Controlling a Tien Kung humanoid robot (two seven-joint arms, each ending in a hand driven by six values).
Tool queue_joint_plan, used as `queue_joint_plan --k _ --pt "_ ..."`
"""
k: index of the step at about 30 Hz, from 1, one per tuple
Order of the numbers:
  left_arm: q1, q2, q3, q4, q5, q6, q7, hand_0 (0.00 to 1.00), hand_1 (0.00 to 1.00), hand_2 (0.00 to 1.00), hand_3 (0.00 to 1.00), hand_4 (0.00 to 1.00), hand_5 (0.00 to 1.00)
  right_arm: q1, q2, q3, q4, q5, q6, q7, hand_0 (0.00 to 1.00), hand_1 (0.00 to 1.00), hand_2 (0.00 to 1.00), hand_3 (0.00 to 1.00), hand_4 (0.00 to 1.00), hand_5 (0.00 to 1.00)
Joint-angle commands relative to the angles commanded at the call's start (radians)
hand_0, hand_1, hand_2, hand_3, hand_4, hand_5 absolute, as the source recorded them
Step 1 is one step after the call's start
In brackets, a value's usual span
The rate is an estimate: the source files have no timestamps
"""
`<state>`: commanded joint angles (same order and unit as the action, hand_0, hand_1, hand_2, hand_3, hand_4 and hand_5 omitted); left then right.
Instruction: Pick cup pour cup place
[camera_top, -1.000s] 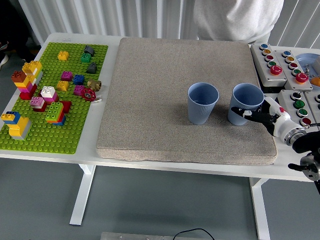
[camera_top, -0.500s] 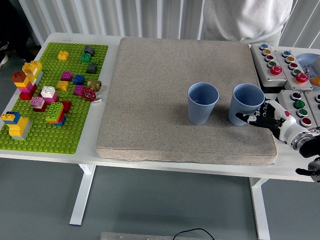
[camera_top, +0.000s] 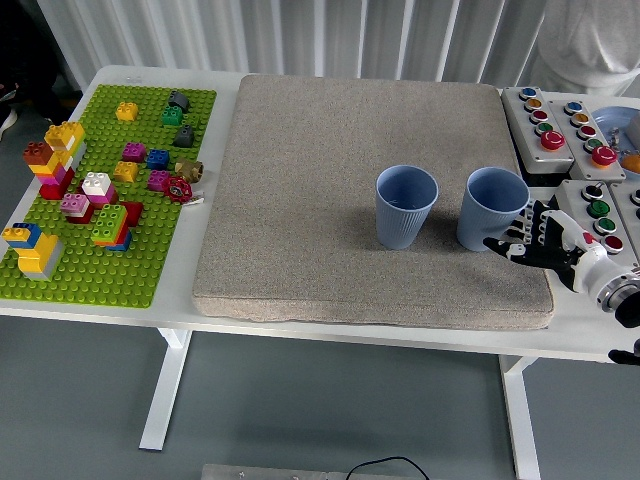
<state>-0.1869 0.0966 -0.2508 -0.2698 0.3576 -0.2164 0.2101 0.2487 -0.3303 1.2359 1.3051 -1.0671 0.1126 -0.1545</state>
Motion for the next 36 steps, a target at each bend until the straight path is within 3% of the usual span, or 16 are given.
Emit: queue_joint_plan --k 12,17,27,30,31,36 --pt "0.001 0.005 0.010 0.003 -0.014 0.000 -0.005 0.803 0.838 0.869 0.795 0.518 0.998 -0.063 -0.073 0.127 0.097 -0.014 0.017 -0.011 0.961 0.904 0.942 0.948 0.845 0.289" --pt "-0.002 0.008 0.010 0.003 -0.013 0.000 -0.005 0.804 0.838 0.869 0.794 0.517 0.998 -0.047 -0.081 0.153 0.102 0.006 0.013 -0.008 0.960 0.904 0.941 0.947 0.844 0.291" --pt "-0.004 0.014 0.015 0.003 -0.024 0.002 -0.006 0.804 0.838 0.869 0.794 0.518 0.998 0.127 -0.097 0.172 0.061 0.055 -0.019 -0.008 0.955 0.900 0.930 0.938 0.841 0.287" --pt "-0.004 0.017 0.014 0.003 -0.026 0.003 -0.005 0.804 0.838 0.869 0.794 0.518 0.998 0.219 -0.098 0.164 0.035 0.135 -0.046 0.005 0.955 0.900 0.930 0.938 0.841 0.287" --pt "-0.004 0.017 0.013 0.002 -0.026 0.003 -0.004 0.804 0.838 0.868 0.793 0.519 0.998 0.238 -0.096 0.161 0.031 0.158 -0.045 0.011 0.902 0.868 0.884 0.905 0.838 0.301" --pt "-0.003 0.018 0.015 0.001 -0.033 0.004 -0.004 0.804 0.838 0.868 0.793 0.519 0.998 0.335 -0.080 0.130 0.034 0.247 -0.056 0.034 0.902 0.868 0.884 0.905 0.838 0.301"
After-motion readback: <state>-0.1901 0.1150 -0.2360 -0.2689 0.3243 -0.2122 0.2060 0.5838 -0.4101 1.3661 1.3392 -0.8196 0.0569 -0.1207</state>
